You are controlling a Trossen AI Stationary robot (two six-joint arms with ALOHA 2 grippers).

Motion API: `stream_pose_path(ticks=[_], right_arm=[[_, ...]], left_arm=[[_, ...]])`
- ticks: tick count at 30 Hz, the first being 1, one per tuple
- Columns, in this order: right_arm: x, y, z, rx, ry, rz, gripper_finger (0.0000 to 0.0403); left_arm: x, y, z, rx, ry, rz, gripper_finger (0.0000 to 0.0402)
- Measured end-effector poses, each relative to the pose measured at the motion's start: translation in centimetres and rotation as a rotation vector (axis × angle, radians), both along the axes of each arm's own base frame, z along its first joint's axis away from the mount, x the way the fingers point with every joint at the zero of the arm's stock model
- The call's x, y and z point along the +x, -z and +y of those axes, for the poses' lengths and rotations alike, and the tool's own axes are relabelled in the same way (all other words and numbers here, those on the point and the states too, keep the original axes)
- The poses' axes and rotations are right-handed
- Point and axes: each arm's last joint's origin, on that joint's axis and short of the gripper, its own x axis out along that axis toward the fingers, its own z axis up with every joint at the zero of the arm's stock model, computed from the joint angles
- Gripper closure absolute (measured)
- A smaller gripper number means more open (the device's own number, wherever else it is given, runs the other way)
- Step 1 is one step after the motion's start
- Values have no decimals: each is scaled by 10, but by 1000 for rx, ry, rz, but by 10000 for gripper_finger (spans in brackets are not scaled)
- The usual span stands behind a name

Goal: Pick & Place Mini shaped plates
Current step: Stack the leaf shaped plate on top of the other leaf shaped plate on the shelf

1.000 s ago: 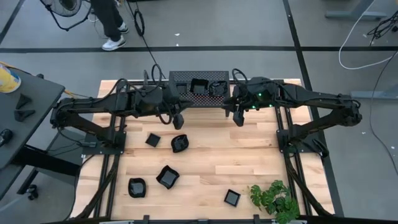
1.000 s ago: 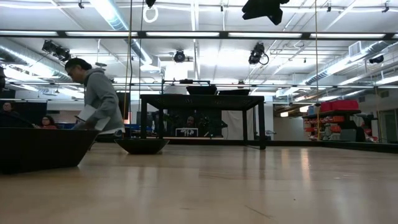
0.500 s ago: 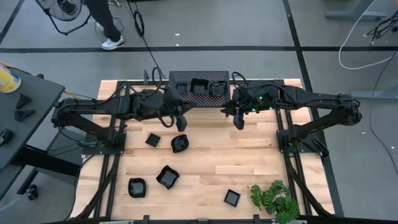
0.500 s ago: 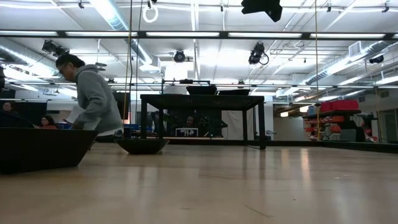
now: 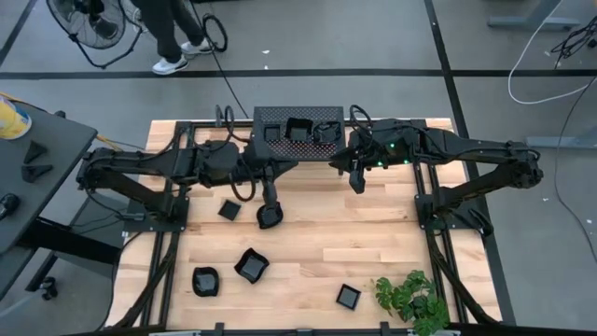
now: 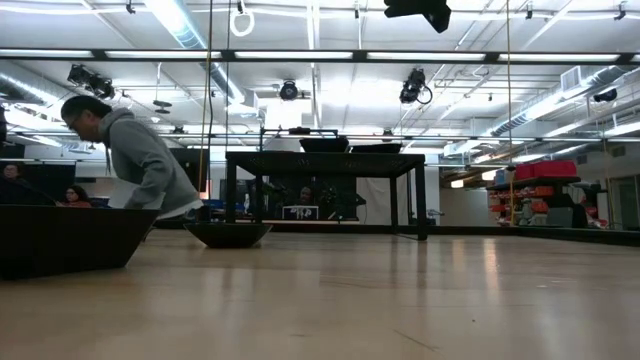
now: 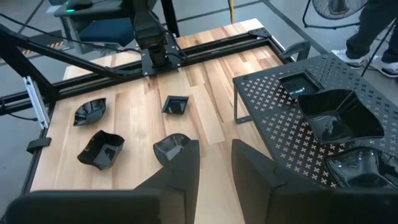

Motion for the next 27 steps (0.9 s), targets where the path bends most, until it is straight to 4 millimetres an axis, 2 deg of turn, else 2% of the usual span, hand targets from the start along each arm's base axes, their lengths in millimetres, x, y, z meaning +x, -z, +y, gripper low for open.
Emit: stream_pose_path(ticks=[4, 10, 16, 22, 27], right_arm=[[0, 0, 0, 9, 5, -6, 305], [2, -2, 0, 14, 9, -35, 305], [3, -6, 0, 10, 9, -73, 305], [3, -5, 0, 19, 13, -66, 305], [3, -5, 0, 31, 19, -72, 305]], left_arm=[[-8, -1, 1, 7, 0, 32, 396], [-32, -8, 4, 25, 2, 81, 394], [-37, -6, 4, 23, 2, 112, 395], [-35, 31, 2, -60, 34, 157, 394], [-42, 50, 1, -113, 54, 173, 385]])
